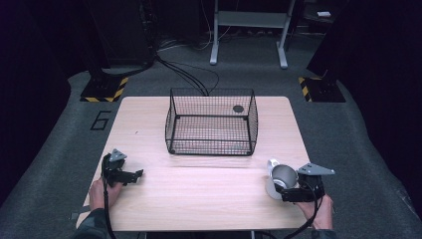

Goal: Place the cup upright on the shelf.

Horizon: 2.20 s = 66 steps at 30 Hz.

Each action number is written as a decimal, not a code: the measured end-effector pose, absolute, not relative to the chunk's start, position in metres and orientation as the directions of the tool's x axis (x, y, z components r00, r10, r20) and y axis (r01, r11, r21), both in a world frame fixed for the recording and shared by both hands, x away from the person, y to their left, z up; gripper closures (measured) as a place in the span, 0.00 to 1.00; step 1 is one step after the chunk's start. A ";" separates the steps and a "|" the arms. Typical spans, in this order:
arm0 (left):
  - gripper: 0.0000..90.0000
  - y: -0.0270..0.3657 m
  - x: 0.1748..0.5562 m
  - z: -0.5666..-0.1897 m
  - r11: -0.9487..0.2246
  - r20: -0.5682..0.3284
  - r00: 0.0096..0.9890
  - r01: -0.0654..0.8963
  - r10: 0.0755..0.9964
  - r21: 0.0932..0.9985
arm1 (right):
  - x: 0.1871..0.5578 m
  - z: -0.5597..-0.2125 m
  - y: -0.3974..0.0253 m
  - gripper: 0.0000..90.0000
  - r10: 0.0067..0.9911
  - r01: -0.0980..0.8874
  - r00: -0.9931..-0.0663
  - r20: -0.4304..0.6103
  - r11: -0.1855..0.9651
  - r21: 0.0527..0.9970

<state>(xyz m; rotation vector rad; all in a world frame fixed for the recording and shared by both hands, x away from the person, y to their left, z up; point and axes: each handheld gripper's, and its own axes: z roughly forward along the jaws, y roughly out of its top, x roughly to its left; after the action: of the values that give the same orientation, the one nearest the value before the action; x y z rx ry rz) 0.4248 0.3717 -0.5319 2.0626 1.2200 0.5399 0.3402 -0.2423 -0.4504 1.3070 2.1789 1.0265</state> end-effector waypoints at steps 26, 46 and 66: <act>0.00 0.372 0.425 -0.532 -0.334 0.009 0.477 0.602 0.879 0.725 | 0.356 -0.455 -0.229 0.06 0.889 0.624 -0.457 0.004 0.318 0.714; 0.00 0.372 0.425 -0.532 -0.335 0.009 0.477 0.602 0.879 0.725 | 0.355 -0.436 -0.222 0.06 0.870 0.610 -0.493 0.005 0.342 0.715; 0.00 0.372 0.425 -0.532 -0.335 0.010 0.477 0.602 0.879 0.725 | 0.366 -0.418 -0.194 0.06 0.821 0.569 -0.571 0.007 0.390 0.724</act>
<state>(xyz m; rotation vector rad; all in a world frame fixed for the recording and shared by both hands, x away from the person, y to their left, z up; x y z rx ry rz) 0.4248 0.3716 -0.5320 2.0610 1.2202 0.5357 0.3656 -0.1936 -0.4181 1.2068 2.3009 0.9907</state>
